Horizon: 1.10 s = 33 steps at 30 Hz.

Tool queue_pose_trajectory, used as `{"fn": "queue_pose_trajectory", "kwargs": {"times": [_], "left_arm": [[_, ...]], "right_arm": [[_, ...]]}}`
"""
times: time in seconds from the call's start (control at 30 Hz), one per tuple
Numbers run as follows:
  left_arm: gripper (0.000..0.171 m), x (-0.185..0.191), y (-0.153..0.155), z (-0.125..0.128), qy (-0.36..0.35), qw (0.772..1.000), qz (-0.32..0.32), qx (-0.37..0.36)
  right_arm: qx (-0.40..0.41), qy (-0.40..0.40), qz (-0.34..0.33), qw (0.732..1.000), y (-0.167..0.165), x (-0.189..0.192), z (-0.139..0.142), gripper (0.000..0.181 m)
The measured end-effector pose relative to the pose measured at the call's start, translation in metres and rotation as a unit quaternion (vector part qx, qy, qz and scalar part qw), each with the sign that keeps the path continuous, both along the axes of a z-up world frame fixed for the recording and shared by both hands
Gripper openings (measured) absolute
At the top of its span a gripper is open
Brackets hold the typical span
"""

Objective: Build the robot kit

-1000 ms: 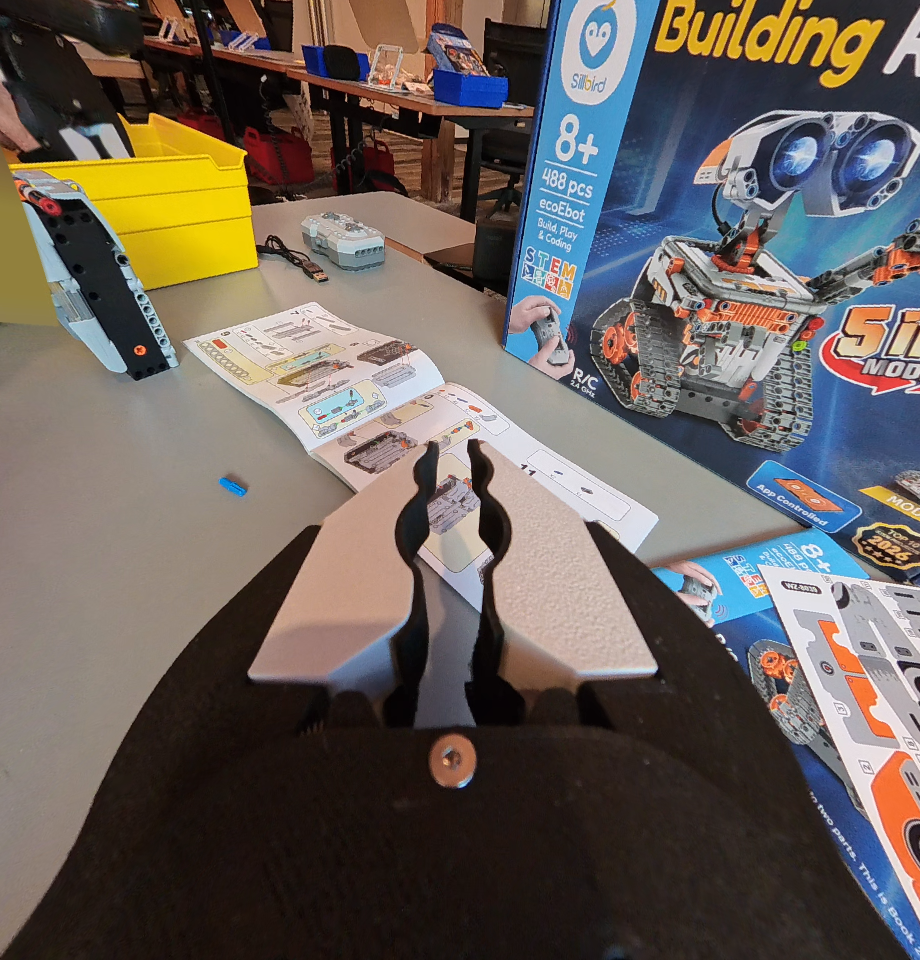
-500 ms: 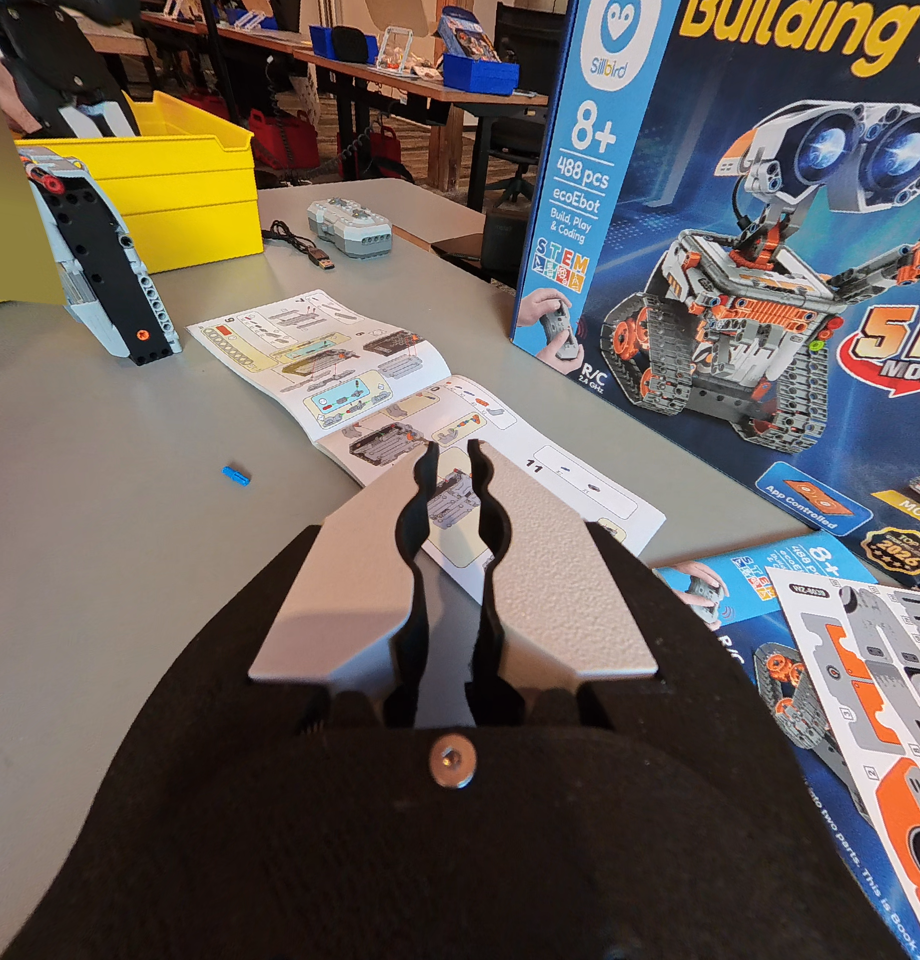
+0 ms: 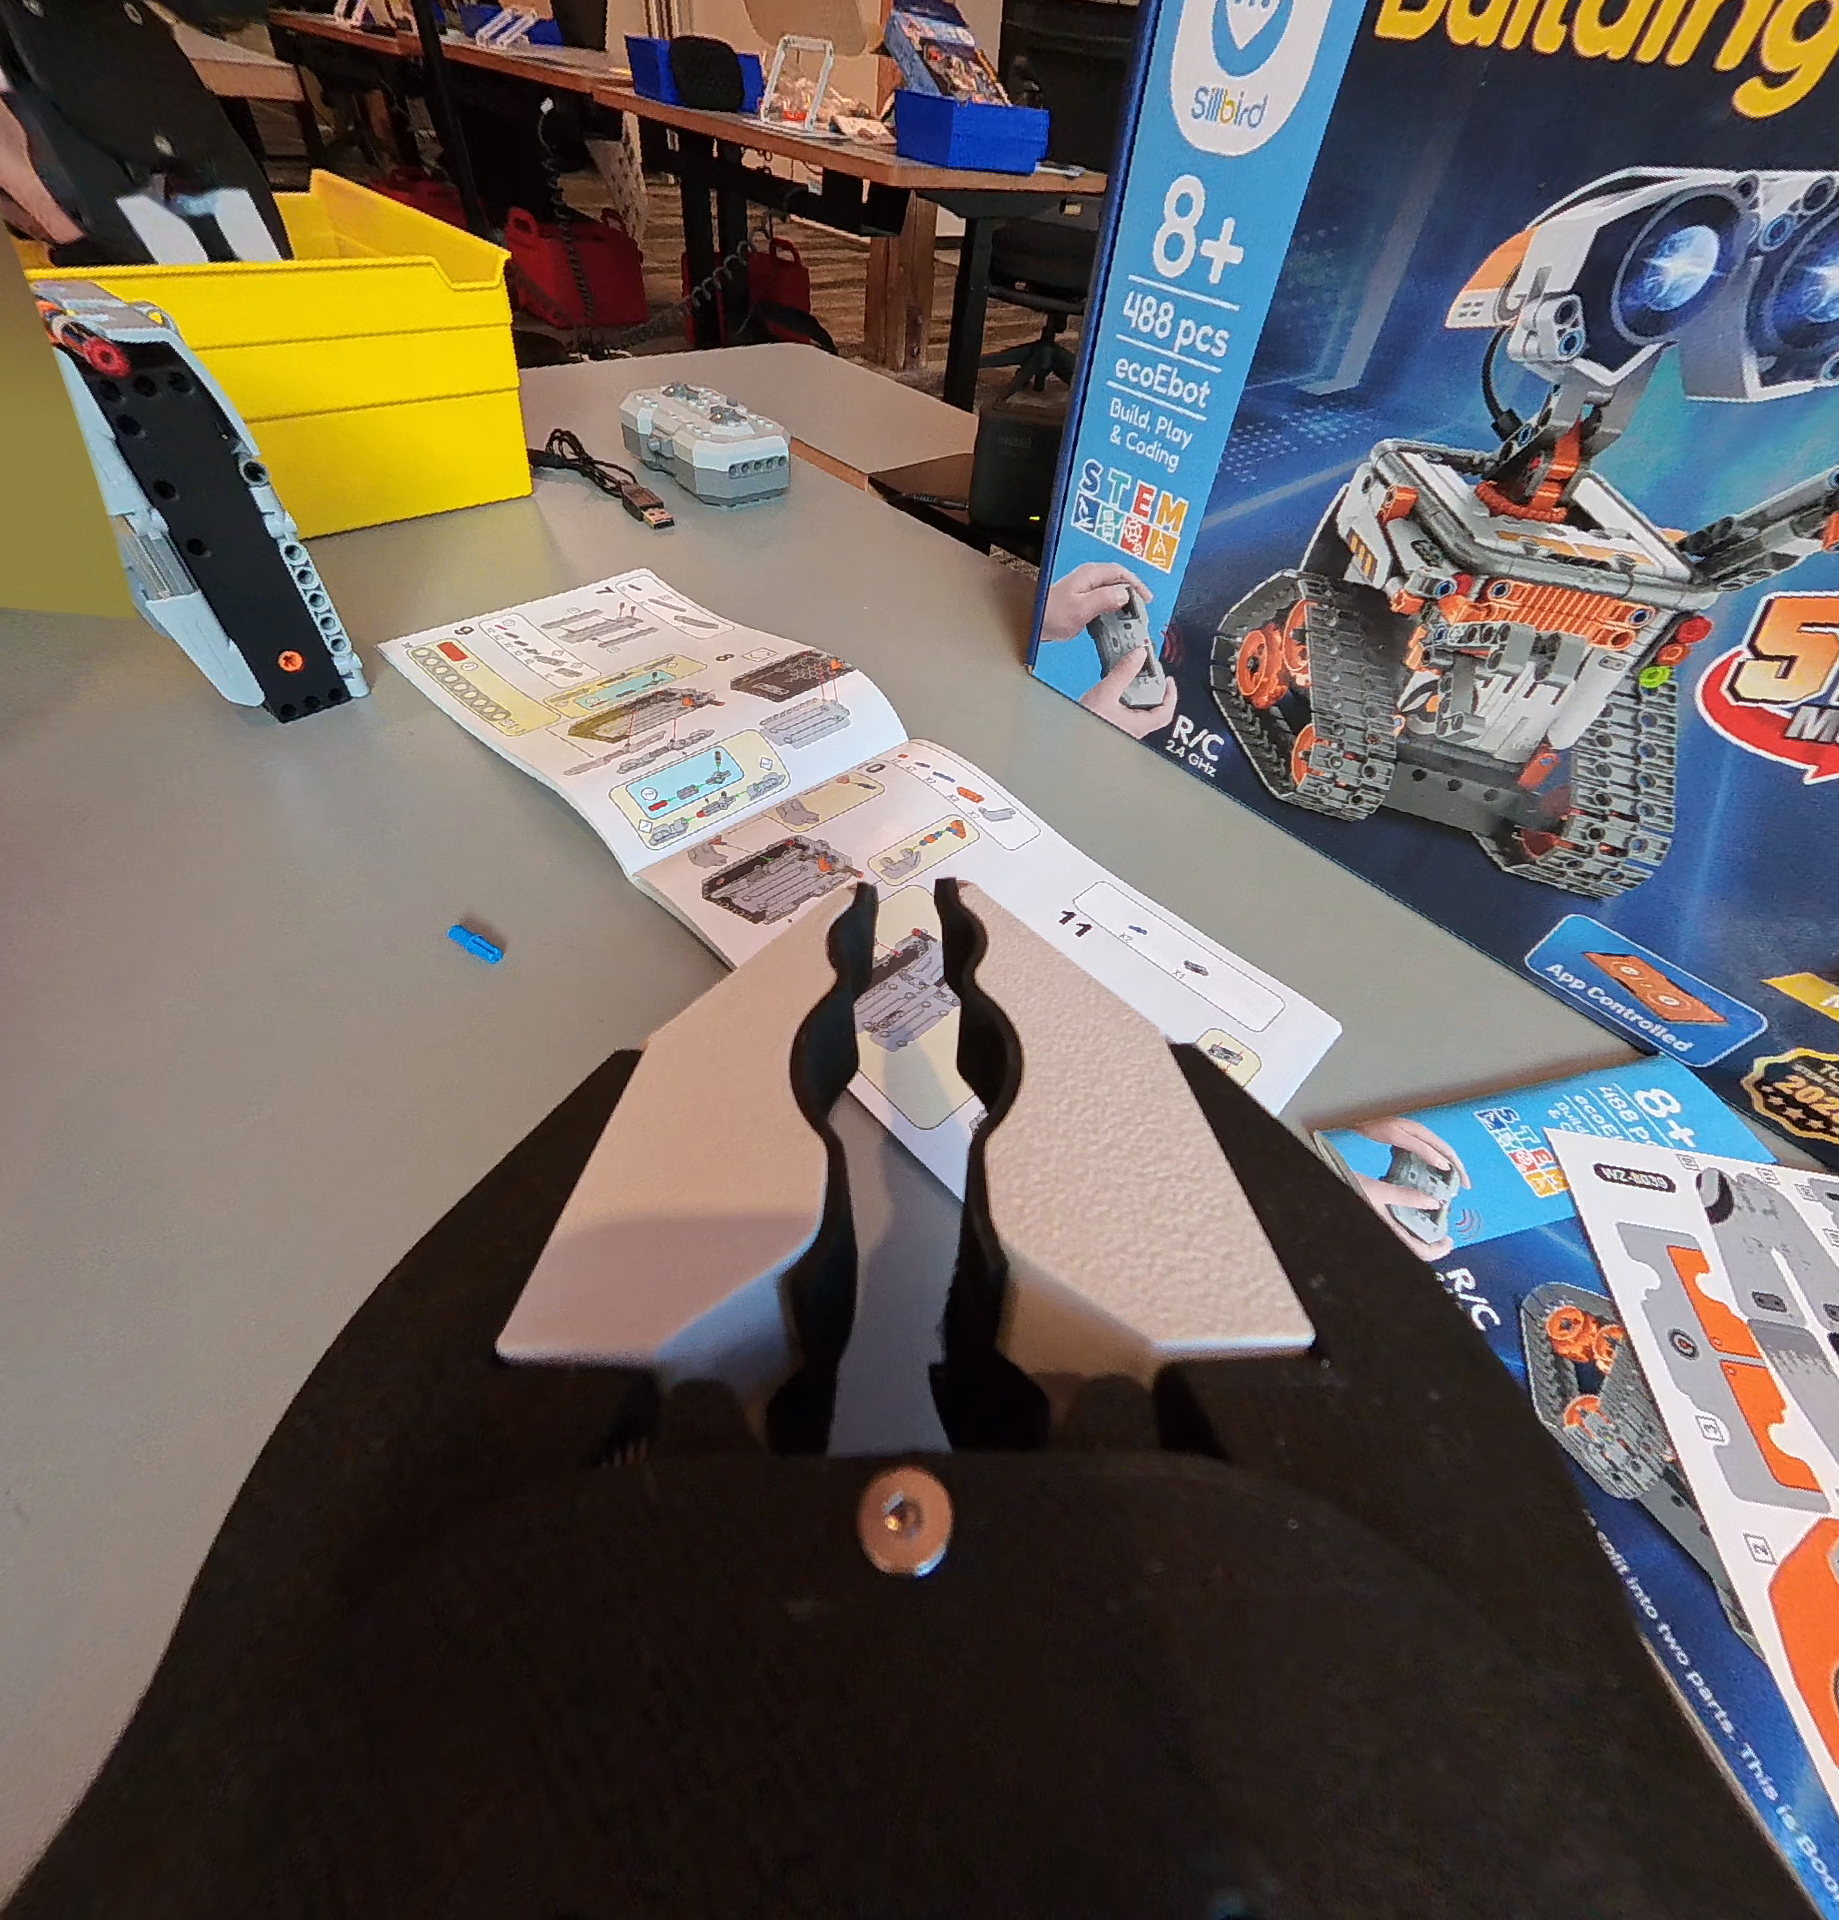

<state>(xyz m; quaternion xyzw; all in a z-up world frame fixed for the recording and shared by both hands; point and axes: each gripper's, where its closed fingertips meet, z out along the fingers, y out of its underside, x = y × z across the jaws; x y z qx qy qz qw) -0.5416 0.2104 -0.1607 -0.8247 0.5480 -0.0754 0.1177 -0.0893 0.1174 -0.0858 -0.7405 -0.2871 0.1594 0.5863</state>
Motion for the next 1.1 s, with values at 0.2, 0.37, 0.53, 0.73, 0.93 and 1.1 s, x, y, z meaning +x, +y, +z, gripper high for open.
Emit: {"fn": "queue_pose_trajectory", "kwargs": {"times": [0.2, 0.37, 0.53, 0.73, 0.93, 1.1], "left_arm": [[0.007, -0.001, 0.011, 0.008, -0.017, 0.999, 0.021, 0.021], [0.012, -0.007, 0.013, 0.008, -0.016, 0.999, 0.04, 0.009], [0.015, 0.0, 0.011, 0.004, -0.007, 1.0, 0.009, 0.018], [0.015, 0.002, 0.008, 0.0, 0.006, 1.0, -0.01, 0.018], [0.007, -0.002, 0.008, -0.005, 0.02, 0.999, -0.02, 0.032], [0.003, 0.003, 0.013, 0.009, -0.009, 0.998, -0.005, 0.057]], "right_arm": [[-0.001, -0.002, 0.004, 1.0, -0.001, -0.002, -0.001, 0.011], [-0.003, -0.003, 0.004, 1.0, -0.001, -0.001, -0.002, 0.011], [-0.004, -0.001, 0.004, 1.0, 0.0, 0.0, -0.002, 0.011], [-0.004, -0.001, 0.003, 1.0, -0.001, 0.0, -0.002, 0.011], [-0.003, -0.002, 0.006, 1.0, -0.002, -0.001, -0.001, 0.011], [-0.001, 0.0, 0.006, 1.0, -0.002, 0.0, 0.0, 0.011]]}}
